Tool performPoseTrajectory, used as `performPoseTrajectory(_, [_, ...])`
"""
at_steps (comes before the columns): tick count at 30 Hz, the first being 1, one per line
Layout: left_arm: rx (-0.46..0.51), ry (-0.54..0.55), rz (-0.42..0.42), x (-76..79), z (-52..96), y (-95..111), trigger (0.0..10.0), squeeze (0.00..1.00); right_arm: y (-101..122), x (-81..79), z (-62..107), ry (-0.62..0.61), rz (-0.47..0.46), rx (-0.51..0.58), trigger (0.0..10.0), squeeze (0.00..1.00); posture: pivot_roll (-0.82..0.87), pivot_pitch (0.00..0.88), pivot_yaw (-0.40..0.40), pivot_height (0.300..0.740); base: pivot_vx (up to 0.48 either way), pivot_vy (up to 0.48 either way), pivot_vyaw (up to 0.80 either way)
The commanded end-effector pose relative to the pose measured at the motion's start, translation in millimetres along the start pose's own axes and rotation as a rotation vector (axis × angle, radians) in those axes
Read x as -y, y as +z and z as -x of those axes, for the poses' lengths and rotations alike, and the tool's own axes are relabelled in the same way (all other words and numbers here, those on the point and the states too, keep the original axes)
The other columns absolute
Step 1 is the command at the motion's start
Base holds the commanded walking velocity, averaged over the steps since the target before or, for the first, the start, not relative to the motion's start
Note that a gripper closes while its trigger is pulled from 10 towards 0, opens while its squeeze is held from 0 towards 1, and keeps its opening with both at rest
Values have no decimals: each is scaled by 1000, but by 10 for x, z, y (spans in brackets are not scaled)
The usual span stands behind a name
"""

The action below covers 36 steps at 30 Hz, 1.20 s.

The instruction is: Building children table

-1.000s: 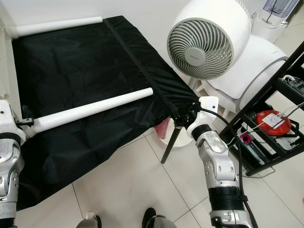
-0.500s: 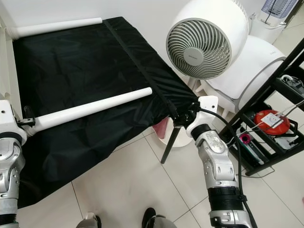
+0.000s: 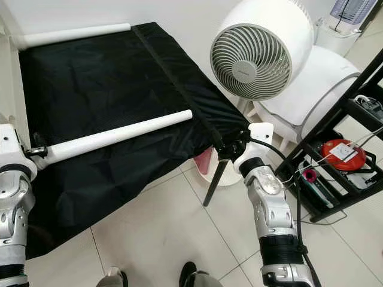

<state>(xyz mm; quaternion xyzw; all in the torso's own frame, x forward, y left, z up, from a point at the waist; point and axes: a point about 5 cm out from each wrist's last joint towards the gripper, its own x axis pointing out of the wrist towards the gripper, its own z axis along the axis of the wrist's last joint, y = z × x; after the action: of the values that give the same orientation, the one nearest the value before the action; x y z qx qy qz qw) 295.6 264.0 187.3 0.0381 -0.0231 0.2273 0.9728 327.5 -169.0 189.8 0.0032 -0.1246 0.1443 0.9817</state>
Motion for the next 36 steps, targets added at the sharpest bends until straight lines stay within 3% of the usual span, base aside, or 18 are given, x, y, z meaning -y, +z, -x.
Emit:
performPoseTrajectory(1, [-62,-53,-7,13,4,-136,10000,0,-61,10,35,-10,3,-16,10000,0,60,144,-32,740,0,0,0])
performPoseTrajectory(8, [-72,-71,-20,5,16,-165,10000,0,-78,7,58,-8,5,-18,10000,0,61,141,-39,740,0,0,0])
performPoseTrajectory(12, [-7,-79,-106,-90,70,-110,10000,0,2,2,86,23,0,37,10000,0,54,138,-37,740,0,0,0])
performPoseTrajectory(14, [-7,-79,-106,-90,70,-110,10000,0,2,2,86,23,0,37,10000,0,54,138,-37,740,0,0,0])
performPoseTrajectory(16, [46,-74,-148,-172,186,-30,10000,0,20,-12,118,42,4,46,10000,0,56,146,-41,740,0,0,0])
performPoseTrajectory(18, [46,-74,-148,-172,186,-30,10000,0,20,-12,118,42,4,46,10000,0,56,146,-41,740,0,0,0])
performPoseTrajectory(22, [183,-126,-113,-261,456,188,10000,0,-3,-5,127,47,-1,39,10000,0,77,156,-58,740,0,0,0])
performPoseTrajectory(29, [240,-129,-96,-416,655,210,10000,0,-23,-24,91,65,-7,38,10000,0,97,161,-72,740,0,0,0])
performPoseTrajectory(32, [240,-129,-96,-416,655,210,10000,0,-23,-24,91,65,-7,38,10000,0,97,161,-72,740,0,0,0])
performPoseTrajectory(36, [243,-129,-146,-547,873,87,10000,0,-59,-39,94,79,-13,27,10000,0,117,163,-81,740,0,0,0])
